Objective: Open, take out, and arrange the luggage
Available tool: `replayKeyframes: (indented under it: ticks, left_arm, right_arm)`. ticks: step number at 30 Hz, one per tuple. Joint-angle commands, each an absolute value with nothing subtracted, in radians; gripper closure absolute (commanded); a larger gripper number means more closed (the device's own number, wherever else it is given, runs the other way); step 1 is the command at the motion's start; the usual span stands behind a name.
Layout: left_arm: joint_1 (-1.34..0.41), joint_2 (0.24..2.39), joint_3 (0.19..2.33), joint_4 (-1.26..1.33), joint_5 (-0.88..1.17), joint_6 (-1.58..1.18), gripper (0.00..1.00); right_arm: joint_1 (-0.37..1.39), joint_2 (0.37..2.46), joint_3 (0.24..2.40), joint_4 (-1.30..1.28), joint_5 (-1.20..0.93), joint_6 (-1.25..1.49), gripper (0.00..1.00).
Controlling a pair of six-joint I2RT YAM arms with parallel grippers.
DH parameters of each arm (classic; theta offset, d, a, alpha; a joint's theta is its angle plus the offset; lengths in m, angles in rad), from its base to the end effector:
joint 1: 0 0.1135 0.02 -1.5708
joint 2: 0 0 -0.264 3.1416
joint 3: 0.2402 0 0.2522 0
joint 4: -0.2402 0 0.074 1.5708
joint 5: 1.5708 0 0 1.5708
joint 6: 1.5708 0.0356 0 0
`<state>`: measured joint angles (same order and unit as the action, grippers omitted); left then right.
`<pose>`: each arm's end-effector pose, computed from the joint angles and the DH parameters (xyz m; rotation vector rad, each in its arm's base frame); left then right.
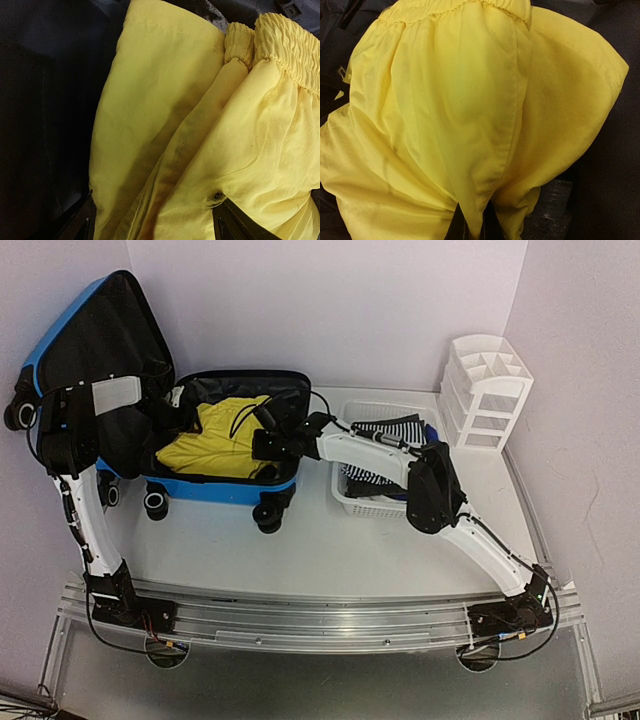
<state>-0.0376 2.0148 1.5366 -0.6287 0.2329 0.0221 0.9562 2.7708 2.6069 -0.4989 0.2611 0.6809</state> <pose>0.4265 -0.0243 0.1953 0.1530 2.6596 -0.3164 0.3552 0.4873 0.1617 -0.1676 2.2711 0.6059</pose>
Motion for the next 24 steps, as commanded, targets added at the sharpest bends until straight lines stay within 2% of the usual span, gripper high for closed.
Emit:
replayKeyframes:
  ticks: [1,11,15,17,18,21,23,24]
  left_arm:
    - [-0.037,2.002,1.588,-0.635,0.246,0.014,0.21]
    - [-0.037,2.096,1.63,-0.689,0.166,0.063,0.21]
    - [-0.04,2.173,1.677,-0.761,0.254,0.056,0.27]
    - [-0.046,2.171,1.677,-0.759,0.313,0.045,0.36]
    - [-0.049,2.158,1.673,-0.747,0.324,0.038,0.43]
    - [-0.051,2.101,1.653,-0.7,0.332,0.021,0.79]
    - [-0.051,2.061,1.643,-0.68,0.306,0.021,0.93]
    - [-0.05,2.05,1.649,-0.685,0.292,0.026,0.96]
  right_arm:
    - [0.929,2.682,2.578,-0.526,0.281,0.656,1.0]
    - [0.9,2.615,2.503,-0.412,0.149,0.701,1.0]
    - [0.896,2.636,2.528,-0.409,0.131,0.704,1.0]
    - [0.892,2.635,2.522,-0.408,0.128,0.708,1.0]
    - [0.891,2.632,2.517,-0.407,0.128,0.709,1.0]
    - [0.89,2.623,2.503,-0.405,0.127,0.709,1.0]
    - [0.889,2.618,2.498,-0.402,0.128,0.705,1.0]
    - [0.889,2.616,2.496,-0.401,0.13,0.704,1.0]
